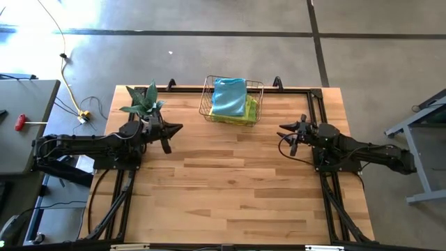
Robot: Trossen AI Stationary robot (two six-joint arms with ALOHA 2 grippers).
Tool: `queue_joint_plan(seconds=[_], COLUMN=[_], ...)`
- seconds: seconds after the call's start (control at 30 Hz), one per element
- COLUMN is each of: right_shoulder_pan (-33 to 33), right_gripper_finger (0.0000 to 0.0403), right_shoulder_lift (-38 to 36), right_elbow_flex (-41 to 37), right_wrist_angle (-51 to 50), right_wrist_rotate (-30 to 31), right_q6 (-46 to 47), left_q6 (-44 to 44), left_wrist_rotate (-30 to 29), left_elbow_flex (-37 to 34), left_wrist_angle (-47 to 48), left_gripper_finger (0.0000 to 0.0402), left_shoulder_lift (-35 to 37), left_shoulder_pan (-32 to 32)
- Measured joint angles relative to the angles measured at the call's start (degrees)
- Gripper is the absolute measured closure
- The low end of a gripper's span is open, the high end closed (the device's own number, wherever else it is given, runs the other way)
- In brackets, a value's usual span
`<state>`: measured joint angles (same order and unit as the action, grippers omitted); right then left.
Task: Fold microfiber towels
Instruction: Return to Home Position
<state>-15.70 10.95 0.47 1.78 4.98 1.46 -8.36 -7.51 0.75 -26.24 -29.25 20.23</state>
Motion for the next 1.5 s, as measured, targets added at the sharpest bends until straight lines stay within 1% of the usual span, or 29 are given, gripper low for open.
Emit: queue_joint_plan(seconds=[0.07,0.23,0.37,0.53,1.0,1.37,1.5], right_shoulder_pan=[0.0,0.0,0.0,0.0,0.0,0.0,0.0], right_gripper_finger=[0.0247,0.0247,0.0247,0.0247,0.0247,0.0247,0.0247], right_shoulder_lift=[-0.7,-4.1,-7.3,-10.9,-10.7,-10.7,-10.7], right_elbow_flex=[0.0,0.0,0.0,0.0,0.0,0.0,0.0], right_wrist_angle=[-0.1,0.0,0.0,0.1,0.0,0.0,0.0], right_wrist_rotate=[0.0,0.0,0.0,0.0,0.0,0.0,0.0], right_q6=[0.0,0.0,0.0,0.0,0.0,0.0,0.0], left_q6=[0.0,0.0,0.0,0.0,0.0,0.0,0.0], left_wrist_rotate=[0.0,0.0,0.0,0.0,-0.1,-0.1,-0.2], left_elbow_flex=[0.0,0.0,0.0,0.0,0.0,0.0,0.0], left_wrist_angle=[0.9,4.0,4.4,4.4,4.6,4.6,4.6], left_gripper_finger=[0.0398,0.0398,0.0398,0.0398,0.0398,0.0398,0.0398], left_shoulder_lift=[1.4,7.8,12.2,15.2,23.2,26.6,29.1], left_shoulder_pan=[0.0,0.0,0.0,0.0,0.0,0.0,0.0])
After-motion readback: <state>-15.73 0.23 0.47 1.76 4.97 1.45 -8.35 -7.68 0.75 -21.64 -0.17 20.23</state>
